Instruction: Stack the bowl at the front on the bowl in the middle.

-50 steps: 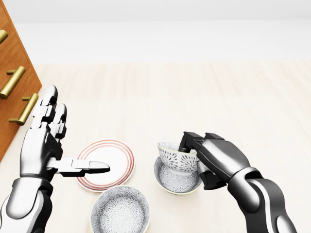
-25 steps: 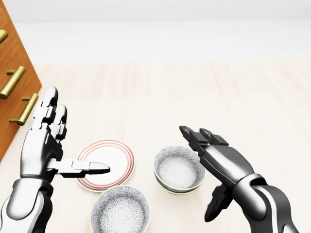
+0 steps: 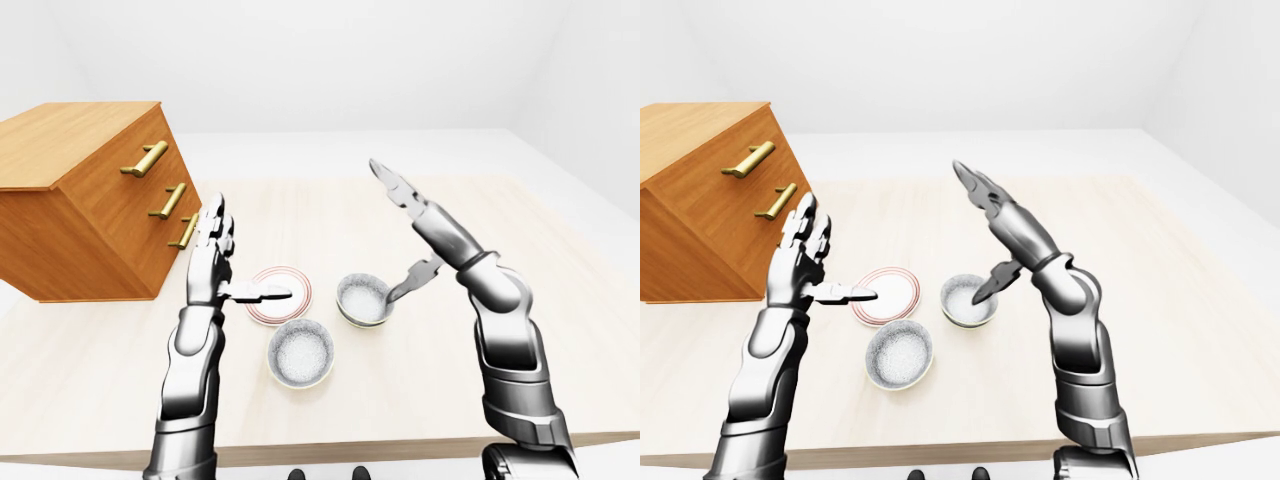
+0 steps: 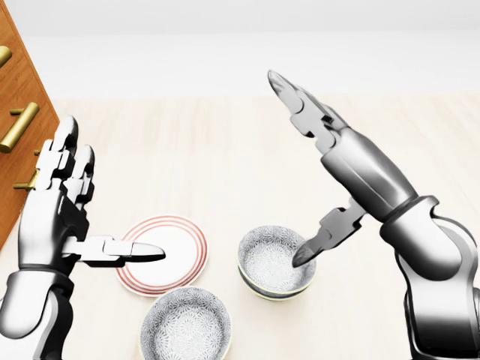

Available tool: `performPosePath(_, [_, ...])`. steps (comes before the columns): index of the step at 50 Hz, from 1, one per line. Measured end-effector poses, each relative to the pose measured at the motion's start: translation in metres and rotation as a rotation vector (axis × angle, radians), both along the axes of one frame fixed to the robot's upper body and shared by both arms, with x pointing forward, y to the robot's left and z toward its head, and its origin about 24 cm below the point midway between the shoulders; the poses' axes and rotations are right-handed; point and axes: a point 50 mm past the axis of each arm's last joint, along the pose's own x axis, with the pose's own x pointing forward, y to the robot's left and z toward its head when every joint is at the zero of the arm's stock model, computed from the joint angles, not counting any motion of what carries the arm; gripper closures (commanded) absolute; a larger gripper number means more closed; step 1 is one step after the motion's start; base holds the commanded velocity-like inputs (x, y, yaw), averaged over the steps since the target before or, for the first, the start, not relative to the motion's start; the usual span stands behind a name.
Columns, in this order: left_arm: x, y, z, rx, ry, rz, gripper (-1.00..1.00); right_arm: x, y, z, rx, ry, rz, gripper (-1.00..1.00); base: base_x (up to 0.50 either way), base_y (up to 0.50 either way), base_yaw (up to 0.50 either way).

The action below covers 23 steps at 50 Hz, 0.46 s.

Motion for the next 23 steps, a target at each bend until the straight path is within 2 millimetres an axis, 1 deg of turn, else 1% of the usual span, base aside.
performPosePath(4, [-0.002, 0.000, 0.011, 0.007, -0.046, -0.001, -1.00, -0.011, -0.005, 0.018, 0.127, -0.084, 0.024, -1.00, 0.00, 0.00, 0.00])
performPosePath(8, [-0.004, 0.000, 0.022, 0.015, -0.095, -0.003, -1.00, -0.024, -0.012, 0.027, 0.252, -0.137, 0.033, -1.00, 0.00, 0.00, 0.00])
performPosePath(16, [-0.006, 0.001, 0.042, 0.028, -0.177, -0.008, -1.00, -0.047, -0.023, 0.036, 0.462, -0.202, 0.030, -1.00, 0.00, 0.00, 0.00])
performPosePath(20, [-0.007, 0.001, 0.048, 0.032, -0.201, -0.012, -1.00, -0.053, -0.023, 0.037, 0.527, -0.215, 0.029, -1.00, 0.00, 0.00, 0.00])
performPosePath(23, [-0.007, 0.000, 0.051, 0.033, -0.214, -0.015, -1.00, -0.054, -0.021, 0.037, 0.563, -0.220, 0.027, -1.00, 0.00, 0.00, 0.00])
